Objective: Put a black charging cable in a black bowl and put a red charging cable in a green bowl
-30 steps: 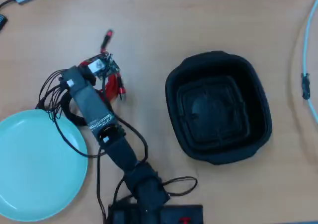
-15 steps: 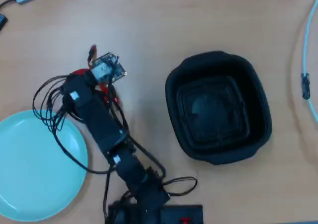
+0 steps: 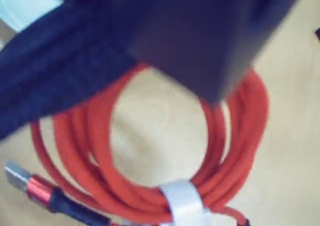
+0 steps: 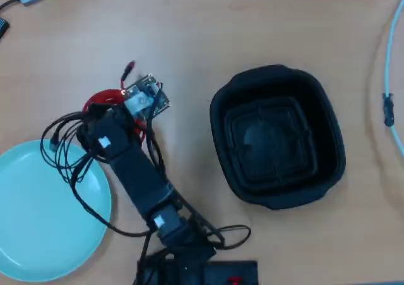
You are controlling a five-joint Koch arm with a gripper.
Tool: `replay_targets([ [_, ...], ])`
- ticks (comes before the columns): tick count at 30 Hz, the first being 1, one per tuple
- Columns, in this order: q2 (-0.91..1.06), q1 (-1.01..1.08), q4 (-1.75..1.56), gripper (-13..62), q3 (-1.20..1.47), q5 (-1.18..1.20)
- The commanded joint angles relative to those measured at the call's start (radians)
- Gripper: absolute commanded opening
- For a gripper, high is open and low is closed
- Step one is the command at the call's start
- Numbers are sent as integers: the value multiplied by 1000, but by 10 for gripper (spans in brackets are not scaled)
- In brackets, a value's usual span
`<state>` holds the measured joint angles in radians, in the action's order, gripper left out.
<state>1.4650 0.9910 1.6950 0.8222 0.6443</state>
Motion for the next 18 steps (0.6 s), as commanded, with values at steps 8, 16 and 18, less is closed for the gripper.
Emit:
replay_targets([
  [8, 69, 14, -11, -69, -123, -15],
  [16, -115, 52, -6, -65, -204, -80],
  [18, -110, 58, -6, -64, -206, -84],
])
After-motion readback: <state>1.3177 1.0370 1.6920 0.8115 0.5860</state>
